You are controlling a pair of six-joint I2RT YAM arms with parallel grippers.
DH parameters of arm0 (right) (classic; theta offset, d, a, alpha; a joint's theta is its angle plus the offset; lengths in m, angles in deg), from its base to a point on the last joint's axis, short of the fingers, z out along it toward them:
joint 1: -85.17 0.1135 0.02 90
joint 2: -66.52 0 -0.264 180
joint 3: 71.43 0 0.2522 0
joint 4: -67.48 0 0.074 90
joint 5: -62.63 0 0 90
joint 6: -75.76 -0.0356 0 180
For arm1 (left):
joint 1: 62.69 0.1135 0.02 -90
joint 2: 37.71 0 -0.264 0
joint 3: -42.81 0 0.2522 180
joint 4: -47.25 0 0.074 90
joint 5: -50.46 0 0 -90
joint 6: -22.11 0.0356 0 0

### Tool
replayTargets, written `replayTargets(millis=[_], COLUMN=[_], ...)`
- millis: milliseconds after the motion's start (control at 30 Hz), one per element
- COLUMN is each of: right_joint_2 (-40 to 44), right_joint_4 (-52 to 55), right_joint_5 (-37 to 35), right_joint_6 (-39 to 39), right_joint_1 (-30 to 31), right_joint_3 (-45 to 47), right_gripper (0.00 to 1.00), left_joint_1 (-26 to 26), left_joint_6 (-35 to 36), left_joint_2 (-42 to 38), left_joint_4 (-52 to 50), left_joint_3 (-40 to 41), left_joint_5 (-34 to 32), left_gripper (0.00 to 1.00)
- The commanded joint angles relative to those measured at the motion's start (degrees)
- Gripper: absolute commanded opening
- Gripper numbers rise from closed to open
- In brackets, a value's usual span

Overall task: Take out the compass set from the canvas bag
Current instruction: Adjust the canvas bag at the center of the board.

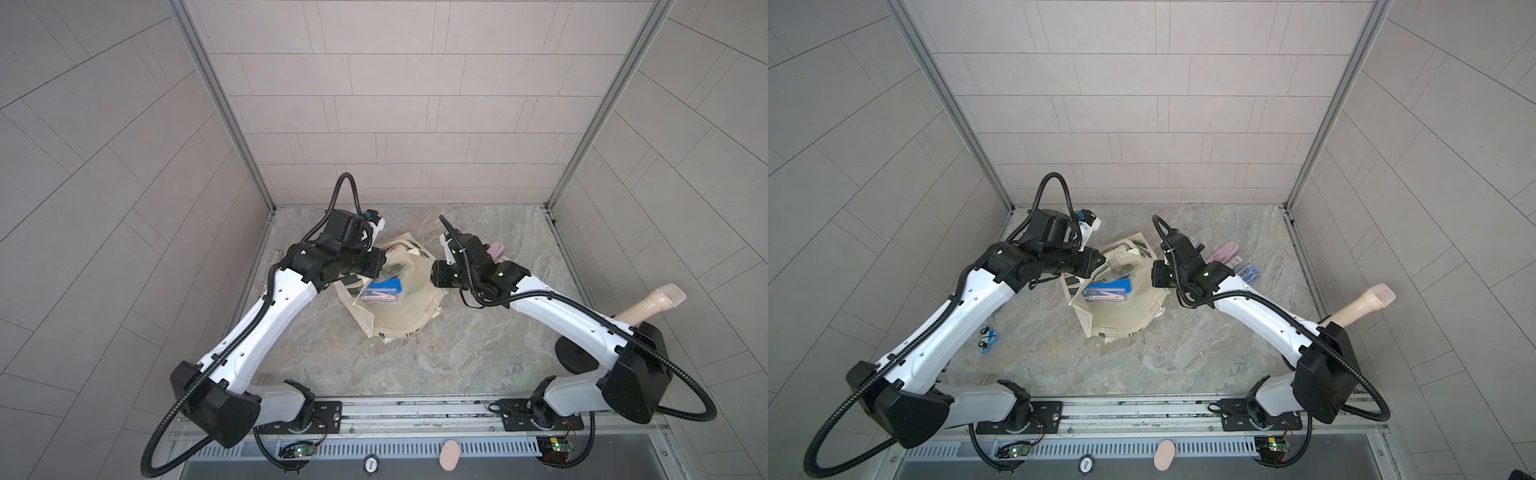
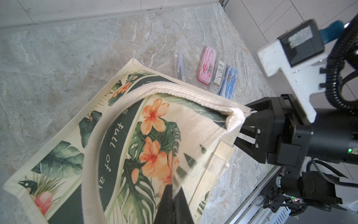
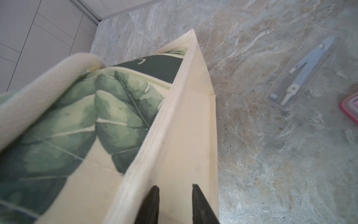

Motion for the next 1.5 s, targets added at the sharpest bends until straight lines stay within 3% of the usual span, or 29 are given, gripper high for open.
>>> replayTargets(millis=[0,733,1167,1267,1400,1433,1467], right_joint_2=[4.6,15.5,5.1,3.9,2.3,2.1,2.1], right_joint_4=[-1.4,-7.8,-5.5,-5.9,-5.4,-5.3,-5.2], right_joint_5=[-3.1,-6.3,-5.1,-5.4,-5.6,-5.6,-5.6], right_joint_6=[-1.0,-3.3,-2.6,-3.4,-4.9,-5.4,-6.0], right_joint_1=[0.8,5.5,4.5,4.4,4.3,4.2,4.2], right_joint_3=[0.3,11.0,3.1,1.9,0.5,0.2,0.2], right_gripper=[0.32,0.38,0.38,0.33,0.0,0.0,0.0], left_joint_1=[0.1,0.2,0.2,0.2,0.3,0.3,0.3], left_joint_6=[1.5,2.9,2.8,3.0,3.7,4.0,4.3], left_joint_2=[-0.8,1.1,1.1,1.1,1.6,2.0,2.3], left_joint_4=[-1.1,-2.3,-2.1,-2.4,-3.2,-3.8,-4.6], left_joint_3=[-2.9,-3.9,-3.4,-3.5,-4.8,-5.6,-6.4], left_joint_5=[0.7,0.2,0.5,0.5,0.5,0.5,0.4], left_gripper=[0.0,0.0,0.0,0.0,0.0,0.0,0.08])
